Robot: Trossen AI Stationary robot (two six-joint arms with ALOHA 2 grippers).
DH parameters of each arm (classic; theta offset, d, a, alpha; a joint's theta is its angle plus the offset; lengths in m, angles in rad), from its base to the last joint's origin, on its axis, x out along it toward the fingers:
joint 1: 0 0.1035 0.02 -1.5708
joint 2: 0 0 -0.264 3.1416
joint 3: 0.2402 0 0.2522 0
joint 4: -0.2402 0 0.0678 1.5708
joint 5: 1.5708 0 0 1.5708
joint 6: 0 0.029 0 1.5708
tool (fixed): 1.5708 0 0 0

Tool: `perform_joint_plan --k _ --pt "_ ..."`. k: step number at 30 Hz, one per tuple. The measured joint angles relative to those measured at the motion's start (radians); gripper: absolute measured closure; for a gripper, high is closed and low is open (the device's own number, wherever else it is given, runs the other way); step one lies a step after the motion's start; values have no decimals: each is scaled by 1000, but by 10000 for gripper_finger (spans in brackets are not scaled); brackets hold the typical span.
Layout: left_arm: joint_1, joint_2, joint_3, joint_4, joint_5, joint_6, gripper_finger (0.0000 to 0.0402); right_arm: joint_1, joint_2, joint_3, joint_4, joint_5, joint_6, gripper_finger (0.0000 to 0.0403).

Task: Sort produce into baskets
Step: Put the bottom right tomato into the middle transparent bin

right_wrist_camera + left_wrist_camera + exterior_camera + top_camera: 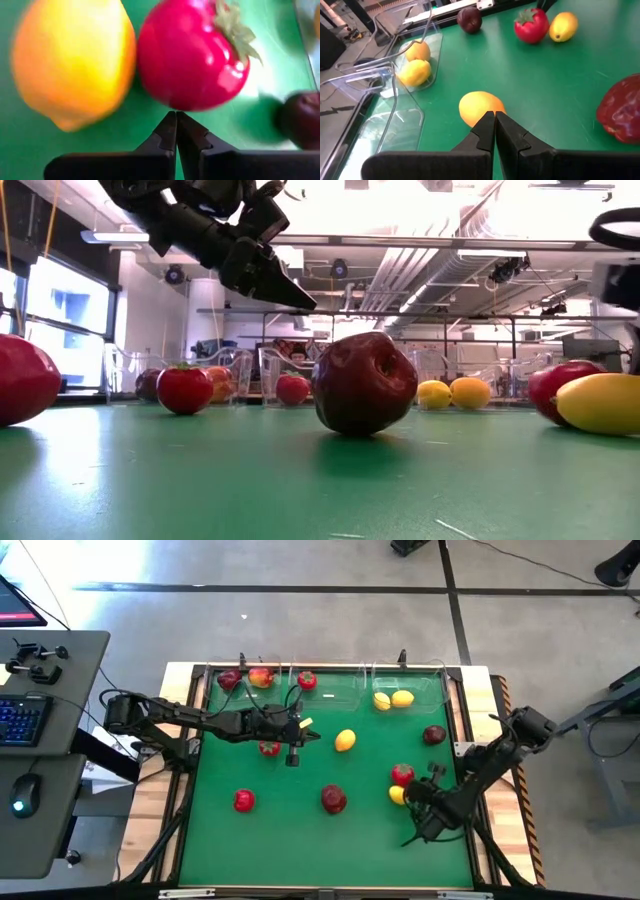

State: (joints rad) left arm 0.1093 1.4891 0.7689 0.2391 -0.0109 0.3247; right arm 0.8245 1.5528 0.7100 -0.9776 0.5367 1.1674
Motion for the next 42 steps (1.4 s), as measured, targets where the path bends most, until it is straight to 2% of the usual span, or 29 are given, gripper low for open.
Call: perform_joint_plan --k 7,12,21,25,29,42 --pt "0 0 0 12 0 0 401 -78 0 37 0 76 -31 402" --pt "0 0 0 14 2 -7 401 -139 0 75 -33 95 -112 396" --pt "0 0 0 14 7 -8 401 -261 0 130 -8 185 -310 303" --pt "0 0 0 14 25 -8 401 -304 0 143 104 182 -435 285" --pt "0 0 0 13 26 -8 401 -339 0 162 201 117 -524 283" --pt "0 0 0 13 27 -8 401 -429 0 288 85 89 -518 283"
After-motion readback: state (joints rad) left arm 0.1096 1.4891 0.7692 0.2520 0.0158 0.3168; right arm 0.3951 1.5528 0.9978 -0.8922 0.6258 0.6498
